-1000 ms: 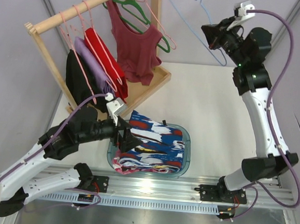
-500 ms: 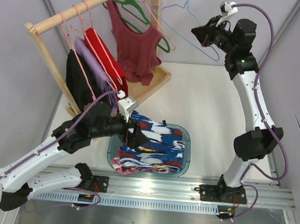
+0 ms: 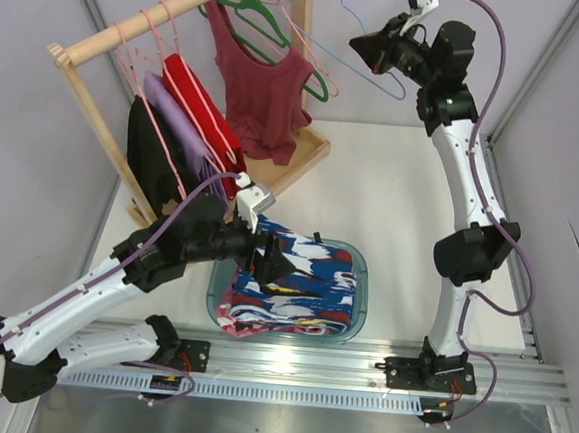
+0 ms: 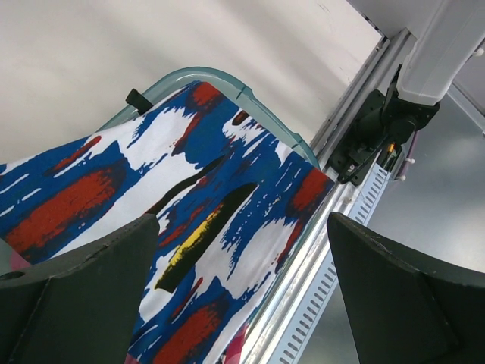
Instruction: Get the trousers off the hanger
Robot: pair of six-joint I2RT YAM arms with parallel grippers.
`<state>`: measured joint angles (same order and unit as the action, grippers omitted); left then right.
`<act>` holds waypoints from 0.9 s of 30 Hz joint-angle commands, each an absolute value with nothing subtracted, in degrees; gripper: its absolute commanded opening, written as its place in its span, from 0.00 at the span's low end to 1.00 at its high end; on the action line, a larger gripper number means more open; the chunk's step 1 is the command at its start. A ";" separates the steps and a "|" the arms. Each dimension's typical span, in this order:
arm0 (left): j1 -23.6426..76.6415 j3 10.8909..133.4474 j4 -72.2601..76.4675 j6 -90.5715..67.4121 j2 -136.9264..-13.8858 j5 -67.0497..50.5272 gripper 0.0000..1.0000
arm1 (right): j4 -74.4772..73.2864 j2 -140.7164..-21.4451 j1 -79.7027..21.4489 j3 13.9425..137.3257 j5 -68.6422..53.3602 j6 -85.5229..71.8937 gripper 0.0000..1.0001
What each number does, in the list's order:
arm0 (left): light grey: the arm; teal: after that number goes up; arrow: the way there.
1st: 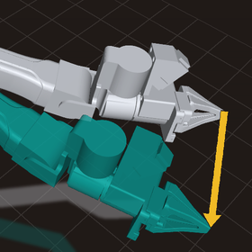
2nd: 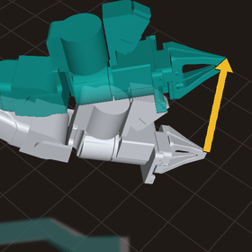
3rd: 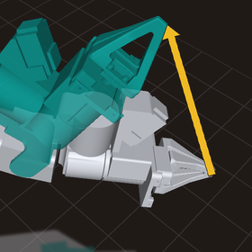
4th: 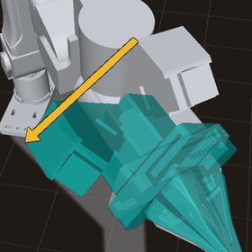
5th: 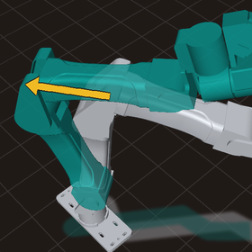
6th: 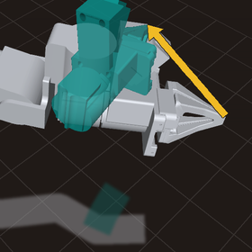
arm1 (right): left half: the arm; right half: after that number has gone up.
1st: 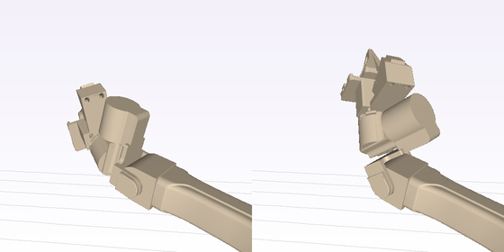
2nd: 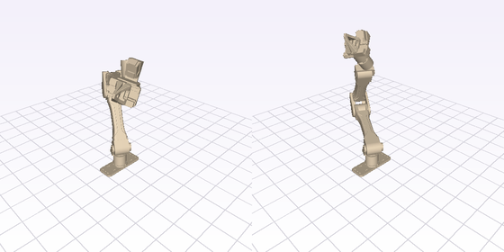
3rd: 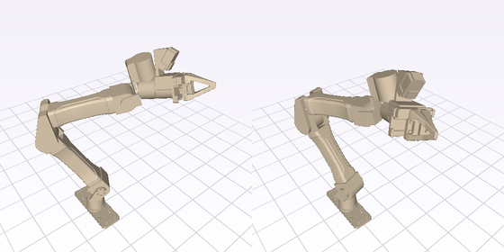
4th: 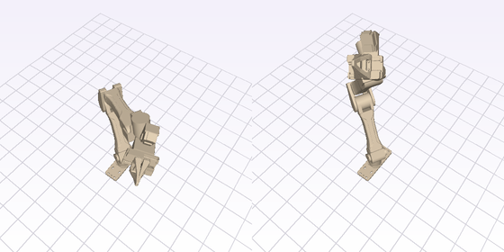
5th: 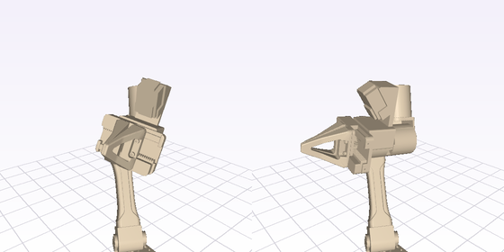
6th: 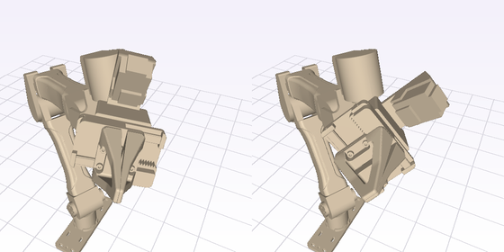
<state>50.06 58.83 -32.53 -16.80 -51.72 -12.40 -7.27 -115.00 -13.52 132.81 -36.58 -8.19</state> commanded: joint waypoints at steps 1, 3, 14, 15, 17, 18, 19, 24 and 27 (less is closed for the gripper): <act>49.75 61.17 -30.24 -17.31 -51.33 -12.57 1.00 | -2.64 -119.52 -14.67 140.17 -38.58 -12.03 0.00; 49.75 61.08 -30.06 -17.58 -51.50 -12.04 1.00 | -0.97 -122.07 -15.46 143.08 -38.76 -12.83 0.00; 49.75 61.26 -28.39 -17.93 -52.12 -8.79 0.99 | 5.98 -130.08 -19.86 147.48 -32.08 -13.45 0.00; 49.75 61.35 -27.87 -18.02 -52.03 -8.27 1.00 | 5.80 -130.17 -19.86 147.13 -32.34 -13.45 0.00; 49.75 62.22 -26.28 -18.02 -51.86 -6.60 0.99 | 5.19 -128.77 -19.86 145.64 -32.17 -13.18 0.00; 49.75 62.49 -25.93 -17.84 -51.94 -5.90 0.99 | 5.01 -127.80 -19.69 144.76 -31.91 -12.57 0.00; 49.75 63.80 -25.14 -17.67 -52.03 -5.37 0.99 | 4.75 -125.27 -19.60 142.49 -31.64 -12.13 0.00; 49.75 67.49 -23.21 -14.68 -52.73 -2.82 0.99 | 2.20 -116.12 -18.99 136.50 -27.08 -8.79 0.00; 49.66 71.79 -21.80 -13.45 -54.22 -1.15 1.00 | -1.91 -111.11 -18.46 135.26 -25.32 -8.35 0.00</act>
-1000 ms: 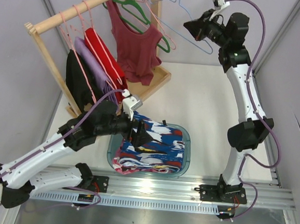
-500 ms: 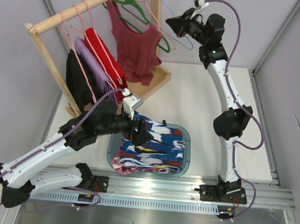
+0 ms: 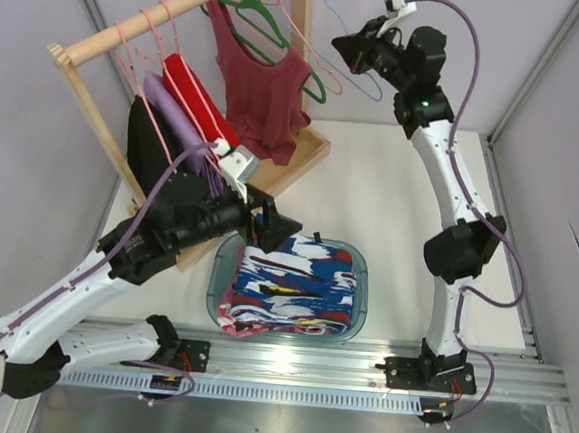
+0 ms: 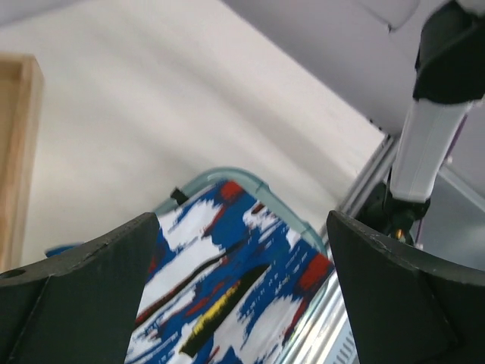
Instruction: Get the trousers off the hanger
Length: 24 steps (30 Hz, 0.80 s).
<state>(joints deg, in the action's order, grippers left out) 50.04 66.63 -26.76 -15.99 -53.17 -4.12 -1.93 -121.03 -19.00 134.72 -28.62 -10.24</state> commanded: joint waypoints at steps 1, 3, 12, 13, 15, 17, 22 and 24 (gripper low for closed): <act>49.75 72.76 -21.27 -13.10 -54.58 -0.62 1.00 | -4.54 -110.05 -18.11 135.26 -25.05 -8.09 0.00; 49.75 76.17 -19.09 -12.92 -55.80 0.00 1.00 | -6.58 -105.84 -17.93 132.65 -25.48 -8.00 0.00; 49.75 88.50 -6.34 -24.42 -60.73 4.75 1.00 | -3.50 -82.55 -19.16 105.92 -23.38 -8.79 0.00; 49.75 91.20 -4.15 -25.91 -62.04 4.22 0.99 | -5.43 -81.31 -19.60 103.99 -22.68 -8.79 0.00; 49.75 94.03 -4.22 -27.07 -64.50 3.25 0.99 | -5.54 -78.50 -20.65 100.92 -21.27 -8.79 0.00; 49.75 101.12 -6.14 -28.55 -69.66 1.95 0.98 | -5.36 -74.46 -21.70 96.88 -18.83 -8.79 0.00; 49.75 106.26 -4.66 -36.80 -76.37 2.37 0.97 | -7.29 -68.65 -25.13 92.12 -14.60 -8.79 0.00; 49.83 105.56 -2.56 -39.54 -78.04 3.60 0.97 | -7.56 -66.89 -26.01 90.79 -12.66 -8.61 0.00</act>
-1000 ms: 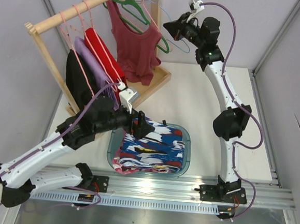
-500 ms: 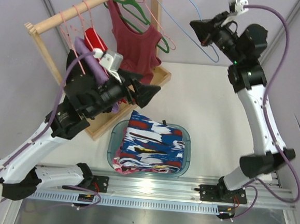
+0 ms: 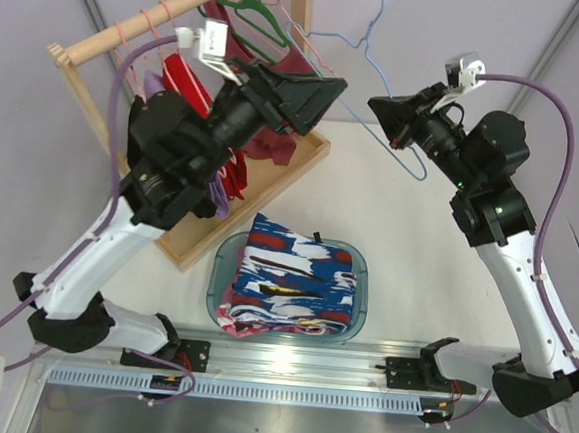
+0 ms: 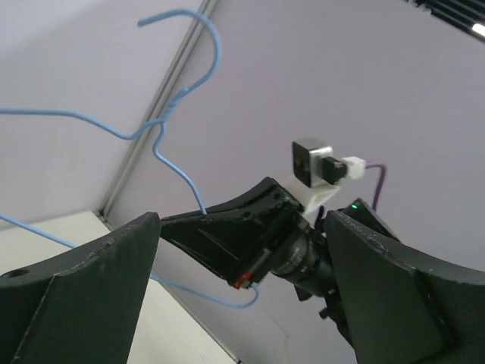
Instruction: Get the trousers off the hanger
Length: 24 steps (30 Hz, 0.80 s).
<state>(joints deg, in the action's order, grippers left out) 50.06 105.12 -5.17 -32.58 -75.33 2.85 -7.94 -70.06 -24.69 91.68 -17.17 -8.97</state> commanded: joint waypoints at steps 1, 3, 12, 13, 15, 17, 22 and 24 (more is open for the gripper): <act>49.92 105.64 -2.46 -42.25 -78.74 4.13 0.96 | -8.43 -66.71 -26.89 90.79 -12.22 -8.35 0.00; 49.92 108.19 -5.42 -45.07 -81.38 6.31 0.95 | -9.75 -66.45 -27.86 90.97 -10.30 -7.39 0.00; 49.92 117.15 -8.80 -53.78 -90.17 4.93 0.93 | -11.07 -66.09 -30.94 89.65 -8.35 -4.04 0.00; 49.92 117.77 -7.92 -54.75 -91.22 4.49 0.92 | -11.16 -66.09 -31.11 89.30 -8.18 -3.87 0.00; 50.01 119.08 -8.17 -55.98 -92.37 4.57 0.88 | -11.08 -65.66 -31.46 88.60 -7.82 -3.60 0.00; 49.92 119.71 -8.44 -56.69 -93.77 4.92 0.86 | -10.46 -65.22 -31.73 87.19 -7.65 -3.43 0.00; 49.92 120.14 -7.65 -60.55 -95.80 4.40 0.77 | -10.90 -64.60 -32.08 86.66 -6.59 -2.64 0.00; 49.92 121.29 -8.26 -61.34 -97.29 4.31 0.74 | -10.99 -64.51 -32.17 86.66 -6.77 -2.46 0.00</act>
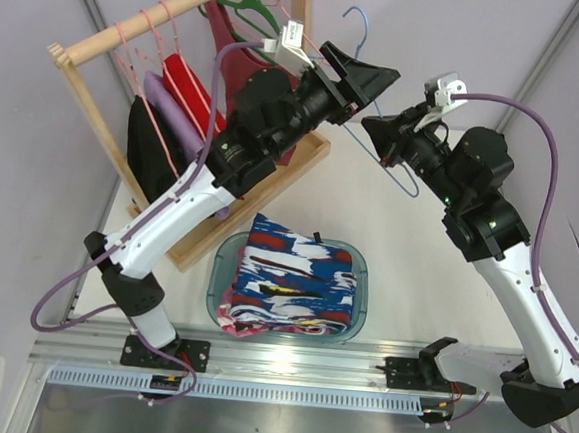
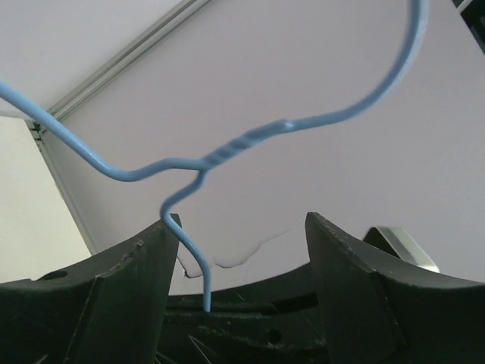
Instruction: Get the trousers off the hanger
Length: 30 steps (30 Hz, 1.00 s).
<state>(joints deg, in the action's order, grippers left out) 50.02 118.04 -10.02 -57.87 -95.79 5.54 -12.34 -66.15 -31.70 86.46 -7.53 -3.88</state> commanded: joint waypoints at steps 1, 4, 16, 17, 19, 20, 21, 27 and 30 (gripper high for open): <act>49.92 121.72 -8.52 -61.70 -97.73 4.39 0.72 | -11.07 -64.42 -32.25 86.75 -6.68 -2.37 0.00; 49.83 122.17 -8.09 -62.31 -98.70 4.04 0.62 | -11.42 -64.42 -32.26 86.92 -6.59 -1.93 0.00; 48.69 120.85 -9.84 -68.02 -97.03 8.00 0.00 | -15.91 -62.58 -32.17 85.96 -3.95 -2.20 0.09; 48.69 120.76 -9.84 -68.55 -97.12 8.00 0.00 | -16.17 -62.14 -32.17 85.70 -3.96 -2.37 0.11; 48.60 120.68 -9.67 -68.90 -97.38 7.65 0.00 | -16.43 -61.00 -32.17 84.82 -4.57 -2.37 0.16; 48.60 120.67 -9.67 -69.52 -97.47 7.56 0.00 | -16.61 -60.74 -32.17 84.64 -5.01 -2.37 0.19; 48.52 120.50 -9.67 -69.78 -97.56 7.38 0.00 | -16.96 -60.38 -32.25 84.64 -5.44 -2.11 0.22; 48.25 120.50 -9.76 -71.01 -98.52 6.85 0.00 | -19.69 -58.89 -32.26 84.73 -5.01 -1.41 0.31; 48.16 120.67 -9.49 -71.19 -98.44 7.38 0.00 | -21.09 -58.71 -32.26 84.81 -4.92 -1.32 0.32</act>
